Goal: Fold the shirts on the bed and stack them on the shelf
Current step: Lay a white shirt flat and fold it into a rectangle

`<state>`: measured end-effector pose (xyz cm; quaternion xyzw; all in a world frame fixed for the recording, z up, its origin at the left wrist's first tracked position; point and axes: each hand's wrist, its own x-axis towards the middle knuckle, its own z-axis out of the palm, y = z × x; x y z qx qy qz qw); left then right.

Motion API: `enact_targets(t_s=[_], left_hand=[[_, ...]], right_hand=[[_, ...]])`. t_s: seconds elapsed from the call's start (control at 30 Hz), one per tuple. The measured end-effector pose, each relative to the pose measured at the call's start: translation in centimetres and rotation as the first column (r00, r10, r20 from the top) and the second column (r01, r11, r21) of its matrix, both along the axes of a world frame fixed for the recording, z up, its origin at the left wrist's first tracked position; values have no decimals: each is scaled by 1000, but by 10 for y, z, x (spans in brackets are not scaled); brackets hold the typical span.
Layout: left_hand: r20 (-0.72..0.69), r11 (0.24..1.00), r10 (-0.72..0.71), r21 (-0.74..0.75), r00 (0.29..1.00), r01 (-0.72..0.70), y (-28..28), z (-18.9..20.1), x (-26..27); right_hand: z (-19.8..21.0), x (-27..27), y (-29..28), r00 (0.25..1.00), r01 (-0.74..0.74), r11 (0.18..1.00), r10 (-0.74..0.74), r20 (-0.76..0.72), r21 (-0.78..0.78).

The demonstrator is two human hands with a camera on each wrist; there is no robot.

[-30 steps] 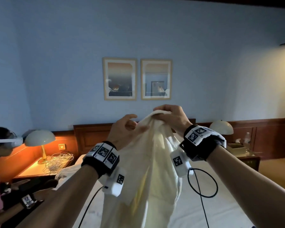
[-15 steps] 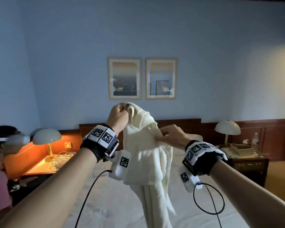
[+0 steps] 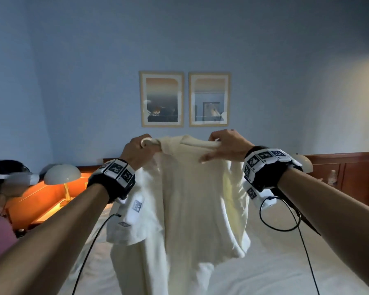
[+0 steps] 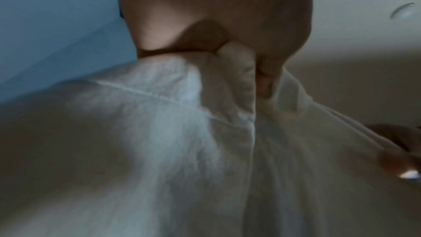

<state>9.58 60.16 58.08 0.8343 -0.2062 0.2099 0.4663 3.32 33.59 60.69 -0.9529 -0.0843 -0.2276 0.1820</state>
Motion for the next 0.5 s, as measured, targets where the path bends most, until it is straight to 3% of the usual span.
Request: enact_targets(t_s=[0.1,0.2,0.4,0.5], left_hand=[[-75,999,12,-43,997,-16,0,8,-1],[-182,990,-15,-143,983,-11,7,17,-2],[-97,962,128,-228,987,-147,26,18,4],[-81,970,128,-199,988,-142,33,15,5]], right_hand=[[13,1,0,997,44,998,-41,61,-48],[17,5,-9,987,83,991,-97,129,106],[6,12,-31,958,163,923,-232,169,349],[2,13,-35,955,160,912,-240,173,378]])
